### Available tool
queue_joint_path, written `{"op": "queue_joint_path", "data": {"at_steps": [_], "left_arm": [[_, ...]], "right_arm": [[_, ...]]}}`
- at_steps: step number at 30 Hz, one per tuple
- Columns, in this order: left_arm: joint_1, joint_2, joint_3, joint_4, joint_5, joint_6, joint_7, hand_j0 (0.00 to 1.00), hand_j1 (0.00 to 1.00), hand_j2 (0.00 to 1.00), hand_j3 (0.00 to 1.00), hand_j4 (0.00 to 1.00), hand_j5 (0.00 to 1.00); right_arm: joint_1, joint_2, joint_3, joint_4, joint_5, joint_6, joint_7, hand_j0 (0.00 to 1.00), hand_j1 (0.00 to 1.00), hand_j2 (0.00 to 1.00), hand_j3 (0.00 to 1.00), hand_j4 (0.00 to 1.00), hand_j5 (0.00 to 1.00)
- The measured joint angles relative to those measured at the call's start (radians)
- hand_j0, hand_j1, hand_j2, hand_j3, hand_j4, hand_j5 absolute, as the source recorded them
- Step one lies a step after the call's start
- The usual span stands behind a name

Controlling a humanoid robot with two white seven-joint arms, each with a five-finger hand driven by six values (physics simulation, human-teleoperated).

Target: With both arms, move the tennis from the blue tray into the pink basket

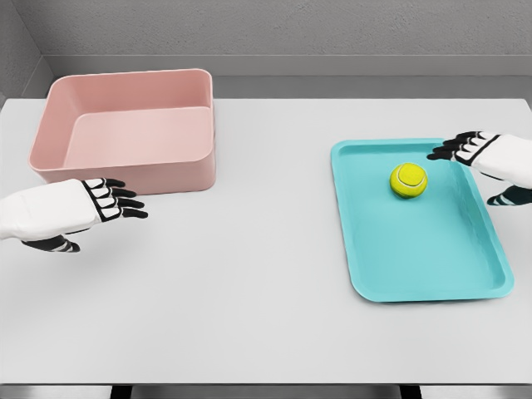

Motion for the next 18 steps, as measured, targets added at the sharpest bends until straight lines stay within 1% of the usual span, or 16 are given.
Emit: {"op": "queue_joint_path", "data": {"at_steps": [4, 6, 8, 9, 11, 12, 13, 14, 16, 18], "left_arm": [[0.000, -0.001, -0.001, 0.002, -0.004, 0.000, 0.000, 1.00, 1.00, 1.00, 1.00, 1.00, 1.00], [0.000, -0.001, -0.002, 0.002, -0.006, 0.000, 0.000, 1.00, 1.00, 1.00, 1.00, 1.00, 1.00], [0.000, -0.001, -0.001, 0.003, -0.008, 0.000, 0.000, 1.00, 1.00, 1.00, 1.00, 1.00, 1.00], [0.000, -0.001, -0.002, 0.004, -0.007, 0.000, 0.000, 1.00, 1.00, 1.00, 1.00, 1.00, 1.00], [0.000, -0.002, -0.002, 0.005, -0.010, 0.000, 0.000, 1.00, 1.00, 1.00, 1.00, 1.00, 1.00], [0.000, -0.003, -0.002, 0.005, -0.011, 0.000, 0.000, 1.00, 1.00, 1.00, 1.00, 1.00, 1.00], [0.000, -0.004, -0.001, 0.006, -0.012, 0.000, 0.000, 1.00, 1.00, 1.00, 1.00, 1.00, 1.00], [0.000, -0.006, -0.002, 0.007, -0.013, 0.000, 0.000, 1.00, 1.00, 1.00, 1.00, 1.00, 1.00], [0.000, -0.008, -0.002, 0.007, -0.014, 0.000, 0.000, 1.00, 1.00, 1.00, 1.00, 1.00, 1.00], [0.000, -0.009, -0.002, 0.007, -0.015, 0.000, 0.000, 1.00, 1.00, 1.00, 1.00, 1.00, 1.00]], "right_arm": [[-0.011, 0.009, 0.001, -0.002, 0.003, 0.000, 0.000, 1.00, 1.00, 1.00, 1.00, 1.00, 1.00], [-0.052, 0.021, 0.003, -0.002, 0.008, 0.000, 0.004, 1.00, 1.00, 1.00, 1.00, 1.00, 1.00], [-0.146, 0.032, 0.028, -0.002, 0.016, -0.002, 0.046, 1.00, 1.00, 1.00, 1.00, 1.00, 1.00], [-0.208, 0.041, 0.061, -0.001, 0.009, 0.002, 0.065, 1.00, 1.00, 1.00, 1.00, 1.00, 1.00], [-0.293, 0.067, 0.143, 0.014, 0.015, 0.001, 0.091, 1.00, 1.00, 1.00, 1.00, 1.00, 1.00], [-0.331, 0.082, 0.181, 0.031, 0.018, 0.001, 0.099, 1.00, 1.00, 1.00, 1.00, 1.00, 1.00], [-0.390, 0.098, 0.225, 0.053, 0.027, -0.002, 0.106, 1.00, 1.00, 1.00, 1.00, 1.00, 1.00], [-0.423, 0.117, 0.272, 0.081, 0.024, 0.001, 0.109, 1.00, 1.00, 1.00, 1.00, 1.00, 1.00], [-0.431, 0.151, 0.352, 0.132, 0.031, 0.000, 0.115, 1.00, 1.00, 1.00, 1.00, 1.00, 1.00], [-0.440, 0.183, 0.396, 0.175, 0.038, 0.000, 0.144, 1.00, 1.00, 1.00, 1.00, 1.00, 1.00]]}}
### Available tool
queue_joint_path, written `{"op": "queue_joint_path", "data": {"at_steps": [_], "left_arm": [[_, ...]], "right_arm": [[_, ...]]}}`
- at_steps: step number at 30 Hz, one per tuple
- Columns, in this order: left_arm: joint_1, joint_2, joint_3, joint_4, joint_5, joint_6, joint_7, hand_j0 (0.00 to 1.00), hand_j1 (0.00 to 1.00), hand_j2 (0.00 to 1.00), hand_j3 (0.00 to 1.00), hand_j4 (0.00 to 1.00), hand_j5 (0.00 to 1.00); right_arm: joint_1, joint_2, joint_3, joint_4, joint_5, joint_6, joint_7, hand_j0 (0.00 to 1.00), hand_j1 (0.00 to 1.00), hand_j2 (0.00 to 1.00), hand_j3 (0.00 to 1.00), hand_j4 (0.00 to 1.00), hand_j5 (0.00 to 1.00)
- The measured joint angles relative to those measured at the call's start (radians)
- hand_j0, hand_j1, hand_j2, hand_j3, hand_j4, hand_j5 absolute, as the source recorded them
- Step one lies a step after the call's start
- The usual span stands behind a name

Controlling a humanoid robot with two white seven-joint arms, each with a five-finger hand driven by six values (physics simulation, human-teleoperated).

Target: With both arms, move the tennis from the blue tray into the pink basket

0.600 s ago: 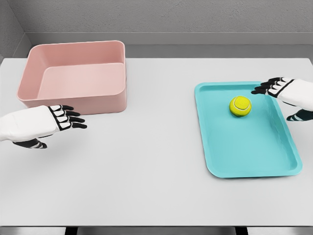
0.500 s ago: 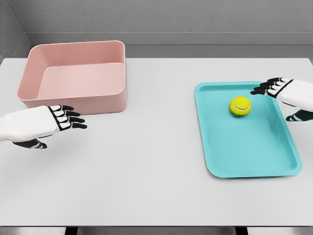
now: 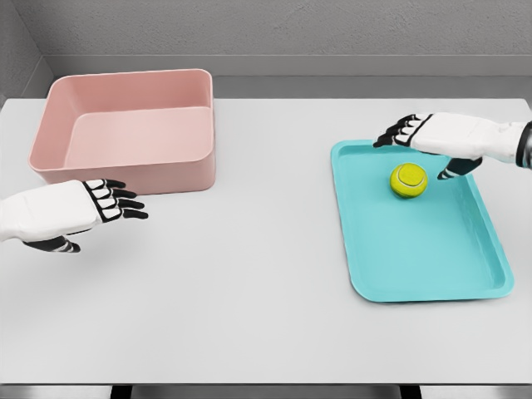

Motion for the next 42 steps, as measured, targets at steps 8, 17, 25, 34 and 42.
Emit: {"op": "queue_joint_path", "data": {"at_steps": [8, 17, 25, 34, 42], "left_arm": [[0.000, -0.001, 0.000, 0.000, -0.001, 0.000, 0.000, 1.00, 1.00, 1.00, 1.00, 1.00, 1.00], [0.000, -0.002, 0.000, 0.001, -0.001, 0.000, 0.000, 1.00, 1.00, 1.00, 1.00, 1.00, 1.00], [0.000, -0.003, 0.000, 0.002, -0.002, 0.000, 0.000, 1.00, 1.00, 1.00, 1.00, 1.00, 1.00], [0.003, -0.002, -0.011, 0.003, -0.001, 0.000, 0.000, 1.00, 1.00, 1.00, 1.00, 1.00, 1.00], [0.003, -0.002, -0.012, 0.002, 0.000, 0.000, 0.000, 1.00, 1.00, 1.00, 1.00, 1.00, 1.00]], "right_arm": [[-0.034, 0.064, 0.081, 0.114, 0.026, 0.000, 0.051, 1.00, 1.00, 1.00, 1.00, 1.00, 1.00], [-0.037, 0.106, 0.106, 0.187, 0.042, 0.000, 0.055, 1.00, 1.00, 1.00, 1.00, 1.00, 1.00], [-0.058, 0.127, 0.106, 0.233, 0.048, 0.000, 0.053, 0.99, 0.99, 0.99, 0.99, 0.99, 0.99], [-0.060, 0.137, 0.105, 0.239, 0.062, 0.000, 0.052, 0.87, 0.87, 0.87, 0.87, 0.87, 0.87], [-0.058, 0.150, 0.107, 0.249, 0.079, -0.001, 0.052, 0.74, 0.74, 0.74, 0.74, 0.74, 0.74]]}}
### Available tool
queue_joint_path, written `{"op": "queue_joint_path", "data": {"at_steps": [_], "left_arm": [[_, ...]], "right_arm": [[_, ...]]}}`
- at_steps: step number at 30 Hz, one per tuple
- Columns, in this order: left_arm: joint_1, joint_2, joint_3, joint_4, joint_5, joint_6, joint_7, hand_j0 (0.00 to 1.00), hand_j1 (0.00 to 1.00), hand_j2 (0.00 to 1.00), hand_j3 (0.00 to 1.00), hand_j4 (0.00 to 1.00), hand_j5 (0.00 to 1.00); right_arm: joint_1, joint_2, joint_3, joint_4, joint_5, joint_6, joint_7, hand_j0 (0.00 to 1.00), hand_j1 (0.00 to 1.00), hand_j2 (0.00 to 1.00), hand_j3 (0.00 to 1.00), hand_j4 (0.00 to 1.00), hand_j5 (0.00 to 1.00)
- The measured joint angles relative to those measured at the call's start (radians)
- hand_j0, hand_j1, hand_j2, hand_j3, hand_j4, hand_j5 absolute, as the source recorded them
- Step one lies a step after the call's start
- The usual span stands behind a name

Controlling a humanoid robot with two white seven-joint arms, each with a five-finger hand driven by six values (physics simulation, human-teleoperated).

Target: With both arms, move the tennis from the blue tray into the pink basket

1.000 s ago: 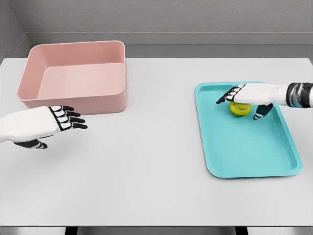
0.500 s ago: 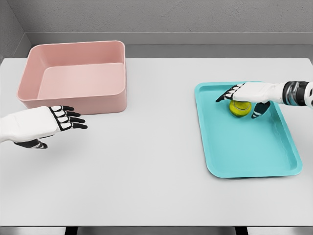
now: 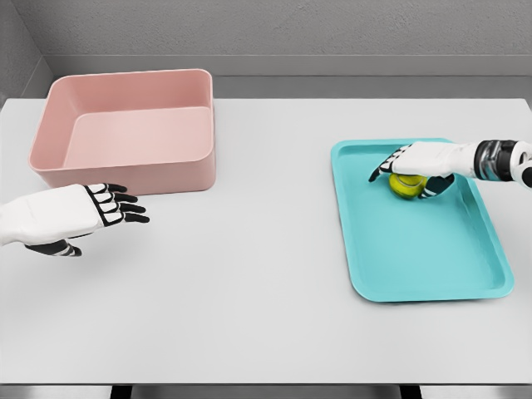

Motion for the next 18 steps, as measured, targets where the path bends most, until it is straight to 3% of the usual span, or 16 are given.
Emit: {"op": "queue_joint_path", "data": {"at_steps": [8, 18], "left_arm": [[0.000, 0.000, 0.000, 0.000, 0.000, 0.000, 0.000, 1.00, 1.00, 1.00, 1.00, 1.00, 1.00], [0.000, 0.000, 0.000, 0.000, 0.000, 0.000, 0.000, 1.00, 1.00, 1.00, 1.00, 1.00, 1.00]], "right_arm": [[0.000, 0.001, 0.000, -0.002, 0.003, 0.000, 0.000, 0.63, 0.63, 0.63, 0.63, 0.63, 0.63], [-0.012, 0.000, -0.013, -0.007, -0.005, 0.000, 0.000, 0.40, 0.40, 0.40, 0.40, 0.40, 0.40]]}}
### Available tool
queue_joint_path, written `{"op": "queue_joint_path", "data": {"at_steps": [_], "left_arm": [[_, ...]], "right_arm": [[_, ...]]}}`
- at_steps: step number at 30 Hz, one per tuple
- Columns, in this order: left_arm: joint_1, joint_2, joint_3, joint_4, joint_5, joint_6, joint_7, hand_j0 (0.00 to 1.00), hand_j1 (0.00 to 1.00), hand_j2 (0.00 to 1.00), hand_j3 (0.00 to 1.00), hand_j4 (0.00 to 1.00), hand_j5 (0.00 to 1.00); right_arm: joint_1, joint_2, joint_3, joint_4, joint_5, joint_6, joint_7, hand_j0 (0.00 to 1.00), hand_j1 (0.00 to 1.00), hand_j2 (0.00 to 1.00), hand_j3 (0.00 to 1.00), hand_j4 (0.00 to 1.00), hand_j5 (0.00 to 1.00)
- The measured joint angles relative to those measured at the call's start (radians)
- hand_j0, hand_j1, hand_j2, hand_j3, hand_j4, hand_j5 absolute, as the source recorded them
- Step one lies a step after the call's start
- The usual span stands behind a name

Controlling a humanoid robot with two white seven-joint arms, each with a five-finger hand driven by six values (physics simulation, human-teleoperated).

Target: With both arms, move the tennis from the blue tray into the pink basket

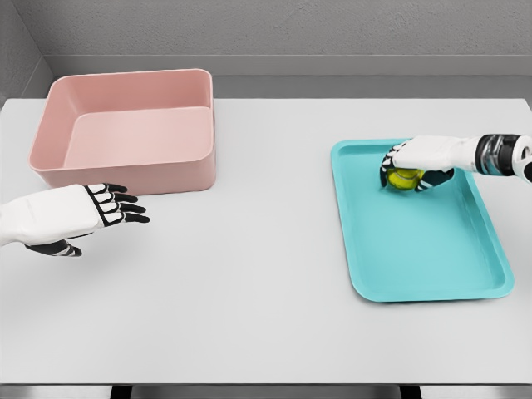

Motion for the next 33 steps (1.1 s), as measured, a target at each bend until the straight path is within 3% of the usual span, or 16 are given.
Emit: {"op": "queue_joint_path", "data": {"at_steps": [4, 10, 22, 27, 33], "left_arm": [[0.000, 0.000, 0.000, 0.000, 0.000, 0.000, 0.000, 1.00, 1.00, 1.00, 1.00, 1.00, 1.00], [0.000, 0.000, 0.000, 0.000, -0.001, 0.000, 0.000, 1.00, 1.00, 1.00, 1.00, 1.00, 1.00], [0.000, -0.014, -0.007, 0.000, -0.018, 0.000, 0.000, 1.00, 1.00, 1.00, 1.00, 1.00, 1.00], [0.000, -0.014, -0.008, 0.001, -0.018, 0.000, 0.000, 1.00, 1.00, 1.00, 1.00, 1.00, 1.00], [0.002, -0.011, -0.008, 0.002, -0.021, 0.000, 0.000, 1.00, 1.00, 1.00, 1.00, 1.00, 1.00]], "right_arm": [[0.002, -0.006, -0.017, -0.007, -0.006, -0.001, 0.000, 0.37, 0.37, 0.37, 0.37, 0.37, 0.37], [0.012, -0.051, -0.078, -0.101, -0.010, 0.000, 0.000, 0.31, 0.31, 0.31, 0.31, 0.31, 0.31], [0.072, -0.129, -0.077, -0.507, -0.007, -0.001, 0.004, 0.31, 0.31, 0.31, 0.31, 0.31, 0.31], [0.064, -0.109, -0.063, -0.588, -0.001, -0.001, 0.005, 0.31, 0.31, 0.31, 0.31, 0.31, 0.31], [0.058, 0.015, -0.034, -0.603, 0.015, -0.002, 0.040, 0.27, 0.27, 0.27, 0.27, 0.27, 0.27]]}}
